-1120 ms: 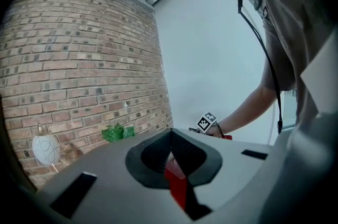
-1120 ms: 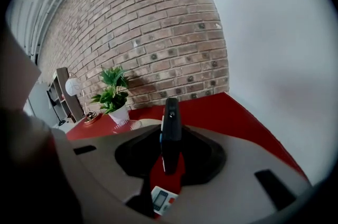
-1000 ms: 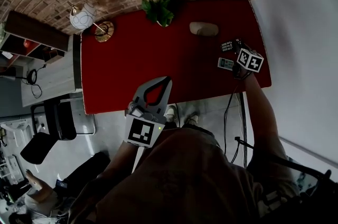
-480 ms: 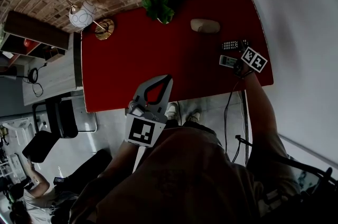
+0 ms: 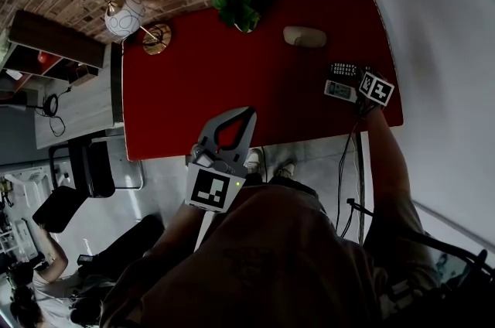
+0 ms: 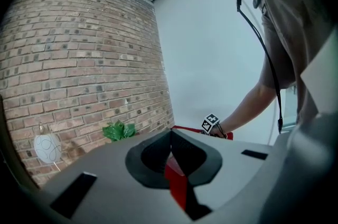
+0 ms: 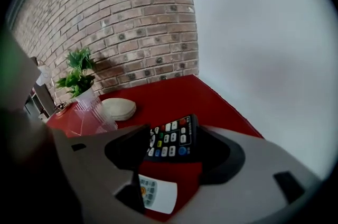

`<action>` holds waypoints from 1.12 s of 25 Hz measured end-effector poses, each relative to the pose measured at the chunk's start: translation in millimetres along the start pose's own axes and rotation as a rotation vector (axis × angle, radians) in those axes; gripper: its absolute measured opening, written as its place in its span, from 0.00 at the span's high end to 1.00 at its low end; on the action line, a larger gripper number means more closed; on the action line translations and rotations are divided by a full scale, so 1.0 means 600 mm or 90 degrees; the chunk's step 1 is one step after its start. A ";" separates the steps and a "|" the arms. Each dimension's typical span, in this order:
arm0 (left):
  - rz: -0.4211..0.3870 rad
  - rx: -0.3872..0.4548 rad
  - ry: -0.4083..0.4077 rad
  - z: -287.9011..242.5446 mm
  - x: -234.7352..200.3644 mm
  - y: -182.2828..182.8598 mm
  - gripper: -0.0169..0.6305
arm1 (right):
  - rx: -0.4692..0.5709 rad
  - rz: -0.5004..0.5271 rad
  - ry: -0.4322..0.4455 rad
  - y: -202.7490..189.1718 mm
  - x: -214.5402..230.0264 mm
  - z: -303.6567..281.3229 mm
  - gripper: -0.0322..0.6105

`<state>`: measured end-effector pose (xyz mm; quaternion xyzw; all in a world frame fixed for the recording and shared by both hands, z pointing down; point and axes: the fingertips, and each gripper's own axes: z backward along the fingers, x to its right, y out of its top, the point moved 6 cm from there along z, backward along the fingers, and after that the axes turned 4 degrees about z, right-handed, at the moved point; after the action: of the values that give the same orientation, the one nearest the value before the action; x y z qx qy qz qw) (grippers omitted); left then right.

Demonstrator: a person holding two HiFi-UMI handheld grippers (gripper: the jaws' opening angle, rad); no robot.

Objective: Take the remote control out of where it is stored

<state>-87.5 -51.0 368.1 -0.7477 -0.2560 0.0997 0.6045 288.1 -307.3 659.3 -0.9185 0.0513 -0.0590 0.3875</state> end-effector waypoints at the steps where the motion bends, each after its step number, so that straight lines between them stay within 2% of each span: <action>1: 0.000 0.001 0.004 0.001 -0.001 0.001 0.96 | -0.004 -0.001 -0.002 0.000 0.001 -0.001 0.54; 4: -0.003 0.001 0.007 0.001 0.001 0.002 0.96 | -0.002 0.008 -0.010 0.000 0.002 -0.001 0.54; 10: 0.001 0.004 0.013 0.010 0.000 -0.001 0.96 | -0.007 0.069 -0.045 -0.003 0.003 0.004 0.52; 13: 0.004 -0.001 0.014 0.008 0.000 -0.003 0.96 | -0.013 0.062 -0.042 -0.006 0.007 0.003 0.51; 17: 0.004 -0.003 0.011 0.006 0.004 -0.006 0.96 | -0.054 0.086 -0.064 -0.025 0.018 0.001 0.51; 28: 0.000 0.001 0.016 0.008 0.007 -0.002 0.96 | -0.057 0.060 -0.040 -0.037 0.013 0.001 0.52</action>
<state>-86.2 -44.8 368.9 -0.7487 -0.2482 0.0909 0.6079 297.1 -292.6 675.1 -0.9330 0.0849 -0.0092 0.3496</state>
